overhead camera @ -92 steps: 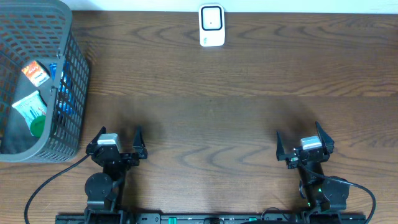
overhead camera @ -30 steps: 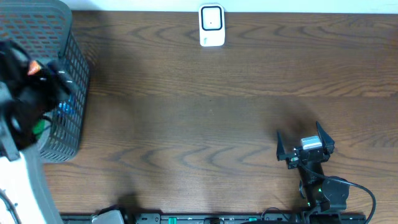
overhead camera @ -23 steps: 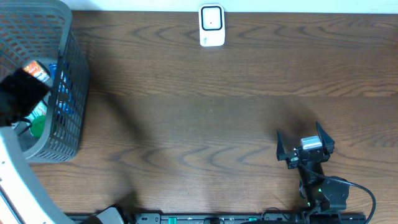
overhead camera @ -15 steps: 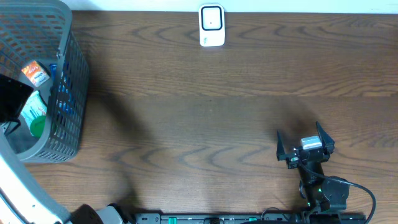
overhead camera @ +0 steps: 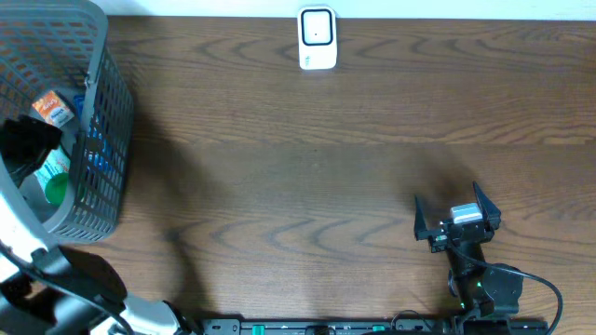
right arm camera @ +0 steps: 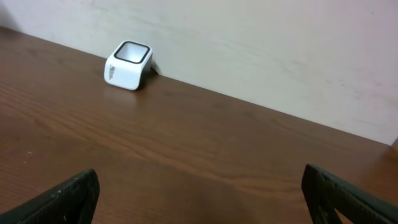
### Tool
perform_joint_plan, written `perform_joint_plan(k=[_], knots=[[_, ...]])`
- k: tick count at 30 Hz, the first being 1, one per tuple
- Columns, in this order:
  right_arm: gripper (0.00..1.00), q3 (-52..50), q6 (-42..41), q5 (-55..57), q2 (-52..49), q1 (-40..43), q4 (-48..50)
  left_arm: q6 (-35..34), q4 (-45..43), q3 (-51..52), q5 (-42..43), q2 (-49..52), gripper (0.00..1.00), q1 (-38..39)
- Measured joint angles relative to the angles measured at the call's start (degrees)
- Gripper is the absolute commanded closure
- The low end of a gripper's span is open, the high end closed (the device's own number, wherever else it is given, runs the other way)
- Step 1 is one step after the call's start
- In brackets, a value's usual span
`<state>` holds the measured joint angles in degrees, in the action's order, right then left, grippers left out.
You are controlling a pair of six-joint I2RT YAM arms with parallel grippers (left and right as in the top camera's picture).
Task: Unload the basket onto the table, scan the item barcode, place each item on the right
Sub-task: 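Reach the left gripper into the grey basket toward the green-lidded jar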
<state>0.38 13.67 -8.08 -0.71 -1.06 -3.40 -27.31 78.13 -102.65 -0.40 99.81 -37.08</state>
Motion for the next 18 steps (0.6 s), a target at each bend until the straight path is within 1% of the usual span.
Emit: perform_joint_plan(k=[6, 12, 18], knots=[[0.01, 0.0, 0.0, 0.0, 0.0, 0.0, 0.0, -1.8, 1.2, 0.0, 0.0, 4.7, 0.02, -0.1], [0.01, 0.0, 0.0, 0.0, 0.0, 0.0, 0.0, -6.5, 1.4, 0.8, 0.0, 6.1, 0.02, 0.0], [0.01, 0.0, 0.0, 0.0, 0.0, 0.0, 0.0, -10.4, -2.0, 5.4, -2.0, 6.1, 0.02, -0.1]])
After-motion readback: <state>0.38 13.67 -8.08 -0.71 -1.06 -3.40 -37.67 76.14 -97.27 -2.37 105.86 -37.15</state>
